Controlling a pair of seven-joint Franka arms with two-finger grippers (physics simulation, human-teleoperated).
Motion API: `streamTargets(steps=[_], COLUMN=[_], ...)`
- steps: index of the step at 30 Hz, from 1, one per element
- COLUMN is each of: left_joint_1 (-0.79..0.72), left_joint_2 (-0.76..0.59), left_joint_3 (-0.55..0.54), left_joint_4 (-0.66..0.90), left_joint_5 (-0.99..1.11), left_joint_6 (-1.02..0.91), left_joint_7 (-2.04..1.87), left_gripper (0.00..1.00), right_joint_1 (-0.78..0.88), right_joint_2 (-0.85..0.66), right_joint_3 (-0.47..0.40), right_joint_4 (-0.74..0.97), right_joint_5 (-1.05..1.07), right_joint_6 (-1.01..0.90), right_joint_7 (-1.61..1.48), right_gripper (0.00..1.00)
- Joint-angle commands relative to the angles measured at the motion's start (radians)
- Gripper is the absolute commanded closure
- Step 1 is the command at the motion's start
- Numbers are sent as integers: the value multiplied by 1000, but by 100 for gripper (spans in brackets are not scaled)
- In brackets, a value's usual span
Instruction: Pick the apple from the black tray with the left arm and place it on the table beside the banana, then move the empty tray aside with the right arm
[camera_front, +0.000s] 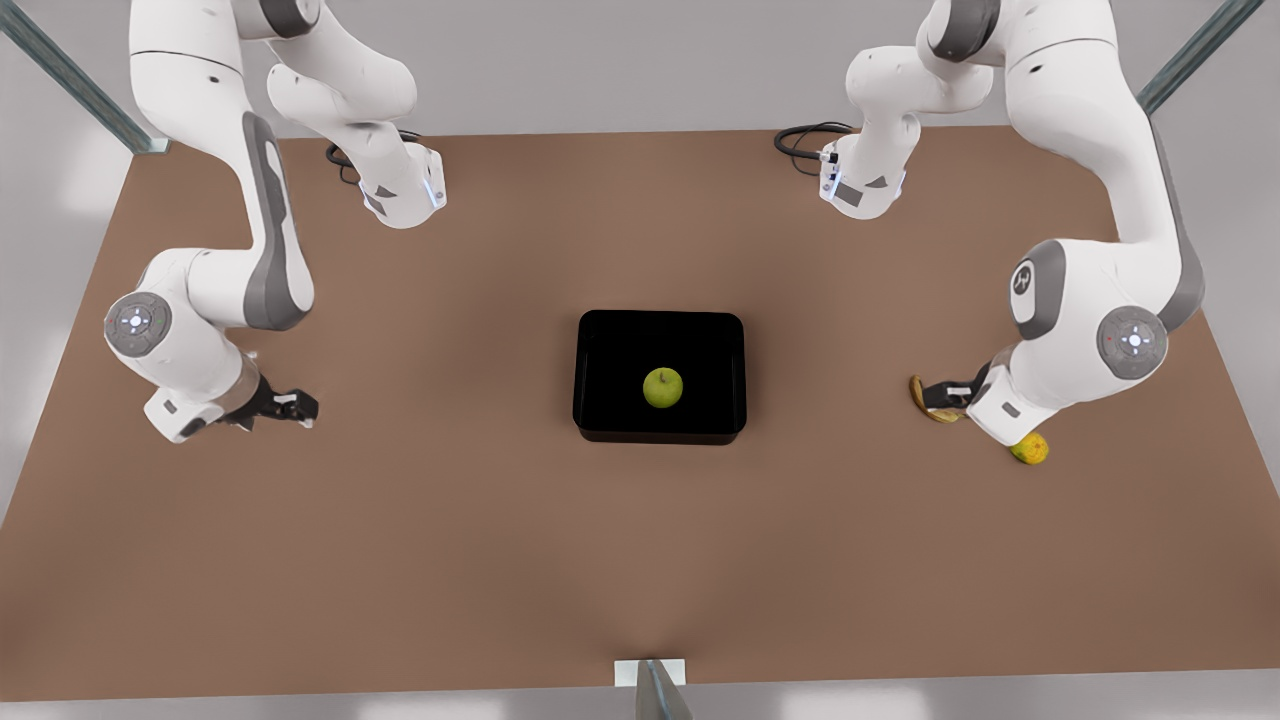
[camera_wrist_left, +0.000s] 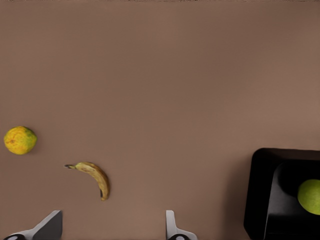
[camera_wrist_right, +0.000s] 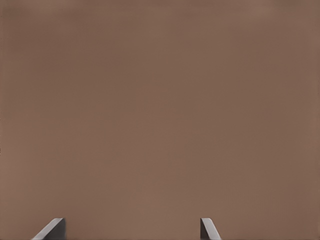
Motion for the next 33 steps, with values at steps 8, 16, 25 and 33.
streamTargets(steps=[8, 16, 25, 33], left_joint_1=[-457, -778, -741, -749], left_joint_2=[1, 156, 264, 357], left_joint_3=[-13, -13, -4, -6], left_joint_4=[36, 33, 33, -62], left_joint_5=[18, 29, 36, 122], left_joint_6=[35, 216, 375, 520], left_joint_7=[-371, -1077, -1025, -971], left_gripper=[0, 0, 0, 0], right_joint_1=[7, 3, 3, 3], right_joint_2=[6, 187, 187, 188], right_joint_3=[12, 12, 12, 12], right_joint_4=[330, 343, 351, 351], right_joint_5=[-4, 18, 18, 18], right_joint_6=[-302, -271, -271, -266], right_joint_7=[2, 2, 2, 2], right_gripper=[0, 0, 0, 0])
